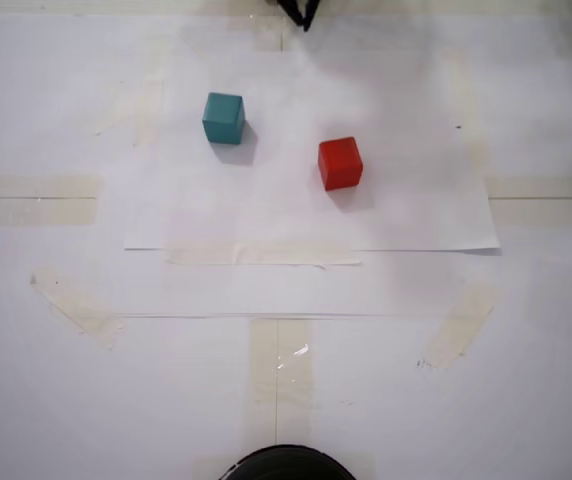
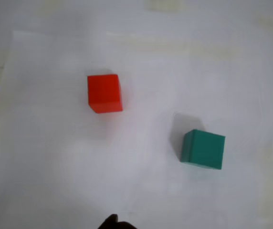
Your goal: Put the red cube on the top of the blue cube.
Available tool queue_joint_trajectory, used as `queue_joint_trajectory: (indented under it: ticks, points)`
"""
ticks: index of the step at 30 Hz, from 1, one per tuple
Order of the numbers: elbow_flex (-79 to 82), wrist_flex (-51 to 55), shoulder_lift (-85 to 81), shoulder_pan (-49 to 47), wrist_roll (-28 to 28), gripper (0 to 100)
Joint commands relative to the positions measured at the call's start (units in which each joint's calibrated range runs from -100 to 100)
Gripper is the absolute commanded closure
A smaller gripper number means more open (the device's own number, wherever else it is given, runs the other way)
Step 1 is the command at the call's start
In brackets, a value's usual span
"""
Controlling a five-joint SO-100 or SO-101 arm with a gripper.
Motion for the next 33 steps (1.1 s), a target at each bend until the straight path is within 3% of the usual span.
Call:
queue_joint_trajectory:
  ticks: [1,4,7,19,33]
  points:
    - [-17.2,2.0,11.6,-0.7,0.5,100]
    - [-24.9,3.3,18.0,-2.4,1.3,100]
    - [-31.8,0.3,23.0,-4.5,7.1,100]
    - [-52.7,0.7,46.9,-8.1,4.2,100]
    - [-56.7,-1.5,61.2,-8.5,3.8,100]
